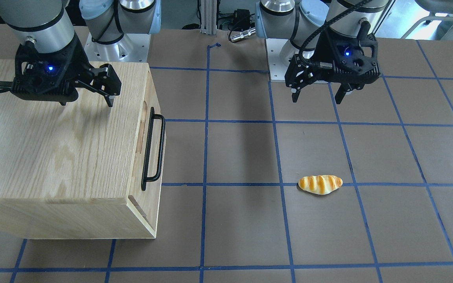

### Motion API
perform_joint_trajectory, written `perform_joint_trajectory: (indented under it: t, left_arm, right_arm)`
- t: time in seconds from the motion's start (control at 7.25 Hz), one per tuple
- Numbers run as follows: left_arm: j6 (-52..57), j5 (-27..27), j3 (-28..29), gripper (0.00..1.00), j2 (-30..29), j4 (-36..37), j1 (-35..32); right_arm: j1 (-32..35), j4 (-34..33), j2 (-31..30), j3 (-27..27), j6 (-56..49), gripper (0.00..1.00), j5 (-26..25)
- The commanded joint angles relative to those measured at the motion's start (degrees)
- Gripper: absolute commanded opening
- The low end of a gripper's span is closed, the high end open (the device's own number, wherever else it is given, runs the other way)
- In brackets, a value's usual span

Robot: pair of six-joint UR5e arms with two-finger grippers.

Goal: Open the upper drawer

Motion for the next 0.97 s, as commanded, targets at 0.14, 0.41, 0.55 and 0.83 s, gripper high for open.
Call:
perform_joint_trajectory:
  t: [0.14,0.41,0.55,0.83]
  left_arm:
    - [0.0,-0.3,0.0,1.0,-0.2,0.0,0.0]
    - [-1.2,-1.5,0.0,1.0,-2.2,0.8,0.1]
    - [-6.7,-7.7,-0.1,1.0,-5.3,6.0,0.0]
    - [-15.4,-13.2,-1.2,1.0,-10.8,15.6,-4.1]
  right_arm:
    - [-0.1,0.0,0.0,0.0,-0.1,1.0,0.0]
    - [0.0,0.0,0.0,0.0,0.0,1.0,0.0]
    - [0.0,0.0,0.0,0.0,-0.1,1.0,0.0]
    - [0.0,0.0,0.0,0.1,0.0,1.0,0.0]
